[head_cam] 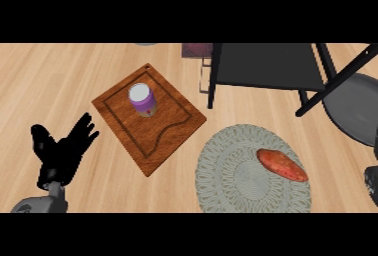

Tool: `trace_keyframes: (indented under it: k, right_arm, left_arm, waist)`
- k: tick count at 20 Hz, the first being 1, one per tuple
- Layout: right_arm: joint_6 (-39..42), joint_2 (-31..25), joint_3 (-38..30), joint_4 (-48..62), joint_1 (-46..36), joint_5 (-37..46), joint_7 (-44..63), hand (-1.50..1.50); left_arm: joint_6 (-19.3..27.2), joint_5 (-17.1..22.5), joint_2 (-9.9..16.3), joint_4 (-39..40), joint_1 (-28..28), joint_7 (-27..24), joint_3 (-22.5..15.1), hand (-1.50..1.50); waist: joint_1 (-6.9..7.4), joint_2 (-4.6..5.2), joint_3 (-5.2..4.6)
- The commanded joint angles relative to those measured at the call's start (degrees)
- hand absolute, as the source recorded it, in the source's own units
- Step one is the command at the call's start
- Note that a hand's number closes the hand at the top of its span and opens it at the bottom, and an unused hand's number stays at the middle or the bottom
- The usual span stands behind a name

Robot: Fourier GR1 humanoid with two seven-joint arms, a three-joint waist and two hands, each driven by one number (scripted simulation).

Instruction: Pick the croissant from the placemat and place it in the tiered shelf

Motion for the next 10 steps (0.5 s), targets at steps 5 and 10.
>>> trace_keyframes:
  k: [5, 10]
  right_arm:
    - [-7.5, -1.1, 1.1, 13.6, -1.6, 4.1, -8.7, 1.50]
    - [-10.2, -1.6, 1.5, 17.5, -0.1, 4.9, -13.9, 1.50]
  left_arm:
    - [-0.6, -1.0, -0.9, 0.0, 2.9, 1.2, -1.2, 0.00]
    - [-1.3, -0.3, -0.1, 5.4, -2.8, 1.6, 0.8, 0.00]
  waist:
    - [0.60, 0.31, -0.34]
    - [-0.21, 0.35, -0.35]
